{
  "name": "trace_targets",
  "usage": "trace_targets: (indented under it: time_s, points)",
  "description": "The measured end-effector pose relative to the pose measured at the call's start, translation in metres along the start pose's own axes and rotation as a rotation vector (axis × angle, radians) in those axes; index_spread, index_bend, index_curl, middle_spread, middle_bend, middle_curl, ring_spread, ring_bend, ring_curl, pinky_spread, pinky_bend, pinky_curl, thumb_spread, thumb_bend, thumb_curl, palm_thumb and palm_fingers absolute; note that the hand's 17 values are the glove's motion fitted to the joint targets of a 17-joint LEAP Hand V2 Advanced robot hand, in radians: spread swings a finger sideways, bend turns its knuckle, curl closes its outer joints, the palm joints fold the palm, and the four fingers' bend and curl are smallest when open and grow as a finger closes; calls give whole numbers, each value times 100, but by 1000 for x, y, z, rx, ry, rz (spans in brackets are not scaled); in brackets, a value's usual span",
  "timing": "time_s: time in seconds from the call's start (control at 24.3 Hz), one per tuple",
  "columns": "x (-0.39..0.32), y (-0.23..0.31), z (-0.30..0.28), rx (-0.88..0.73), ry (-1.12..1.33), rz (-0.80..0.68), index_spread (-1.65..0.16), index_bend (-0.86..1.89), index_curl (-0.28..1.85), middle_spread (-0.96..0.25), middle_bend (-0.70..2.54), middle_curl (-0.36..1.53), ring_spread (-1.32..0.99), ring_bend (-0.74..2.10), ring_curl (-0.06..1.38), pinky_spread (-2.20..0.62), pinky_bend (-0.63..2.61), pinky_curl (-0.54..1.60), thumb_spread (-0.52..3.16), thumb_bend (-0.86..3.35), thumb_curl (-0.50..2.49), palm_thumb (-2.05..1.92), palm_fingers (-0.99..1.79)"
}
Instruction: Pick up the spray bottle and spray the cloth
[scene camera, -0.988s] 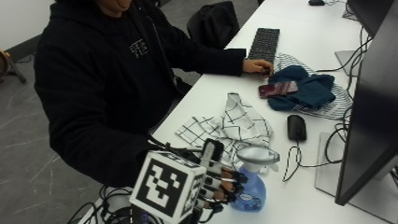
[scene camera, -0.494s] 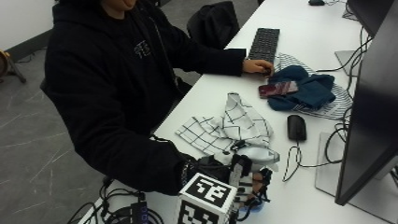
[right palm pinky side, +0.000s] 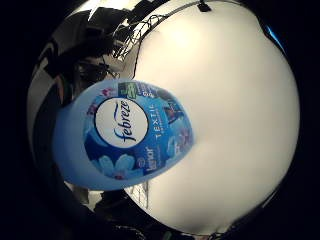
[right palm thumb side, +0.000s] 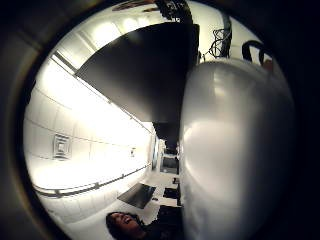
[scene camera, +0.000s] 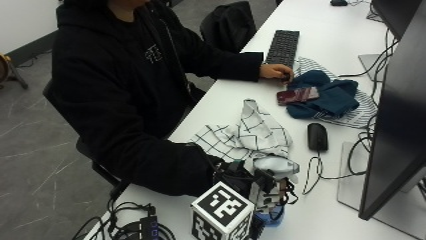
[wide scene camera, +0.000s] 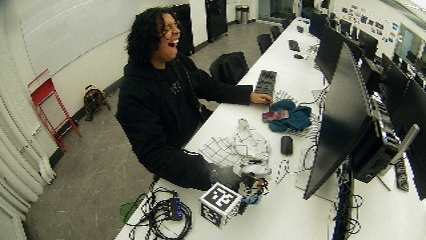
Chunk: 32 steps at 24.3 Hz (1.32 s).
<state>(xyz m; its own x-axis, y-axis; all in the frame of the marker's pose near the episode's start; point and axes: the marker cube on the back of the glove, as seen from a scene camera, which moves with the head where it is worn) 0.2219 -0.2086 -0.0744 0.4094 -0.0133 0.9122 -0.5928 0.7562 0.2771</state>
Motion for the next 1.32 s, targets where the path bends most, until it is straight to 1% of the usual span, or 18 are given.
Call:
trace_targets:
  time_s: [0.29, 0.49, 0.78, 0.91, 1.07, 1.19, 1.32]
  points:
    - [-1, -28, 14, 306, 13, -130, -29, 18, 37, -21, 54, 48, -24, 62, 44, -25, 40, 38, 59, 0, 49, 92, 149]
    - [5, -10, 5, 340, 55, -176, -29, 20, 40, -21, 60, 51, -23, 71, 47, -29, 43, 40, 56, -2, 53, 93, 149]
    - [6, -10, 4, 342, 54, -192, -29, 23, 44, -21, 65, 53, -23, 77, 49, -32, 47, 41, 54, -3, 57, 92, 147]
    - [5, -10, 3, 316, 54, -182, -28, 25, 46, -21, 67, 54, -23, 78, 49, -32, 48, 42, 54, -3, 59, 91, 146]
    - [-2, -1, -3, 200, 66, -193, -28, 25, 47, -21, 68, 55, -22, 79, 50, -32, 50, 42, 54, -3, 60, 91, 144]
    - [-18, 17, -12, 68, 118, -230, -28, 26, 48, -20, 70, 55, -22, 80, 50, -32, 50, 42, 54, -3, 62, 92, 143]
    - [-45, 40, -19, -130, 225, -266, -27, 26, 49, -20, 70, 56, -21, 80, 50, -32, 50, 42, 54, -3, 63, 92, 142]
